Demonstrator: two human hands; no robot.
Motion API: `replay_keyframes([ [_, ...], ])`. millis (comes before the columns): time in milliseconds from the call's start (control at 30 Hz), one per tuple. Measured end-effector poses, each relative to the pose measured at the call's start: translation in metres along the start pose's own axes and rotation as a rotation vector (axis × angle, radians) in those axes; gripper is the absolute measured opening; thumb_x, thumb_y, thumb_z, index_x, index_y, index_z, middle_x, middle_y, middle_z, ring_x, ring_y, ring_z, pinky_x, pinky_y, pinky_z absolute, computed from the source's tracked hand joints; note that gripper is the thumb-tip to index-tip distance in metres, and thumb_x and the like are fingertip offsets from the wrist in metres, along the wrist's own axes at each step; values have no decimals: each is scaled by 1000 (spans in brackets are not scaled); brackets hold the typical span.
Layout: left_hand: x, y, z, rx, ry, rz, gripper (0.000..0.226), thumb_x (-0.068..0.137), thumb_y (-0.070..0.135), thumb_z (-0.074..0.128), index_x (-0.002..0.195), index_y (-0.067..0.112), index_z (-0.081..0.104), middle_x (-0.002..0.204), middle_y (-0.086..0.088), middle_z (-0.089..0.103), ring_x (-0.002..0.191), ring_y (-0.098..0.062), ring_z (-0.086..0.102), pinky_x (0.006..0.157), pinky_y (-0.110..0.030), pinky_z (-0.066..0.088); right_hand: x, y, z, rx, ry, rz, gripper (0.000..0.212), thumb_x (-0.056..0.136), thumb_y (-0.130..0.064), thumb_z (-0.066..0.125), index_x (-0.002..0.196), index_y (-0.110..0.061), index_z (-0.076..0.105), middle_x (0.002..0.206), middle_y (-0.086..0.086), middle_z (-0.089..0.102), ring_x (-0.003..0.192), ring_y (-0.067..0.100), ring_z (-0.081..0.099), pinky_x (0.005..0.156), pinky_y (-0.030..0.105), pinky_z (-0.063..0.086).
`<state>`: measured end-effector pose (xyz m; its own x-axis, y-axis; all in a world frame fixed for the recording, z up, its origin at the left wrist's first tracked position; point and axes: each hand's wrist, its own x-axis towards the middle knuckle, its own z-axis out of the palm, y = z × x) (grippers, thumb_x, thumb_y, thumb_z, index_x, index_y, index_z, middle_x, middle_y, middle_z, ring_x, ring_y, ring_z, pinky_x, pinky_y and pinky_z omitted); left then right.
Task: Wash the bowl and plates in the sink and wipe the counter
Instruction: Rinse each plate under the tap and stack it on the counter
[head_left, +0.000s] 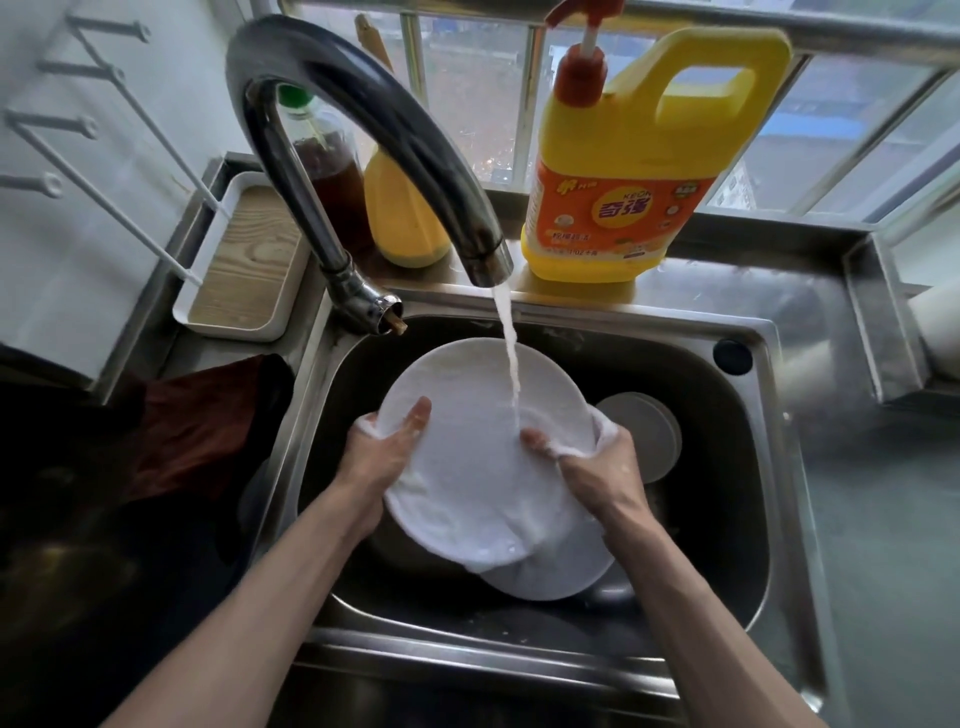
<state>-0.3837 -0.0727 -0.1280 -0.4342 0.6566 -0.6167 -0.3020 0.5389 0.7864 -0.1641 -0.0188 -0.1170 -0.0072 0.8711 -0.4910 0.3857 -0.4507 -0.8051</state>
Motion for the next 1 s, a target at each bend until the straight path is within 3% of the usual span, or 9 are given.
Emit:
replay_keyframes([
  [100, 2, -7, 4, -15, 36, -25, 57, 77, 39, 88, 122, 13, 64, 109, -10, 75, 96, -29, 74, 79, -43, 64, 3, -5, -3, -72, 63, -89, 20, 89, -44, 80, 97, -27, 74, 83, -4, 76, 75, 11, 74, 66, 29, 62],
  [200, -5, -21, 17, 91, 113, 99, 65, 78, 30, 88, 133, 18, 56, 115, -1, 66, 103, -20, 66, 77, -32, 59, 0, -8, -4, -214, 168, -128, 34, 102, -46, 61, 84, -19, 70, 72, -1, 69, 68, 14, 67, 52, 25, 47],
  [333, -20, -40, 34, 48, 126, 87, 78, 74, 29, 91, 138, 27, 48, 119, 2, 61, 106, -19, 63, 88, -43, 58, -3, -3, -6, -305, 288, -154, 51, 108, -45, 47, 68, -14, 55, 63, 3, 59, 57, 14, 56, 48, 26, 32],
  [467, -23, -41, 40, 36, 155, 144, 61, 80, 25, 87, 130, 31, 53, 115, 8, 63, 105, -16, 65, 87, -41, 59, -6, 2, -9, -253, 279, -81, 40, 111, -37, 43, 89, -11, 63, 75, 4, 65, 65, 13, 61, 50, 25, 38],
  [567, -17, -38, 33, 7, 99, 102, 54, 90, 25, 78, 138, 28, 53, 123, -2, 66, 109, -24, 67, 90, -48, 61, -7, 10, -13, -141, 173, -37, 18, 111, -30, 45, 112, -17, 58, 96, 3, 68, 82, 14, 67, 63, 26, 53],
  [633, -16, -37, 25, -42, 47, 76, 51, 94, 27, 73, 141, 27, 52, 124, -5, 67, 108, -26, 69, 90, -49, 61, -7, 11, -14, -96, 110, -65, 21, 108, -22, 51, 129, -23, 53, 116, -2, 64, 102, 16, 66, 75, 25, 57],
  [733, -19, -34, 18, -146, 4, 23, 41, 97, 34, 69, 134, 21, 60, 118, -8, 74, 102, -26, 74, 85, -44, 63, -5, 13, -6, -335, 128, -213, 53, 102, -9, 59, 152, -13, 42, 143, 4, 47, 119, 16, 54, 96, 19, 47],
  [833, -22, -29, 21, -162, -2, 19, 29, 100, 36, 63, 124, 19, 66, 107, -6, 78, 96, -25, 76, 79, -39, 63, -5, 22, 16, -771, 169, -395, 55, 104, -16, 50, 156, -12, 34, 155, 18, 40, 140, 38, 39, 116, 52, 33],
  [1000, -26, -23, 33, -178, 18, 84, 26, 104, 25, 59, 122, 8, 68, 110, -14, 77, 106, -34, 73, 93, -48, 60, -19, 12, 54, -900, -225, -490, 57, 110, -38, 17, 165, -26, 7, 169, 11, 25, 156, 35, 17, 129, 52, -2],
])
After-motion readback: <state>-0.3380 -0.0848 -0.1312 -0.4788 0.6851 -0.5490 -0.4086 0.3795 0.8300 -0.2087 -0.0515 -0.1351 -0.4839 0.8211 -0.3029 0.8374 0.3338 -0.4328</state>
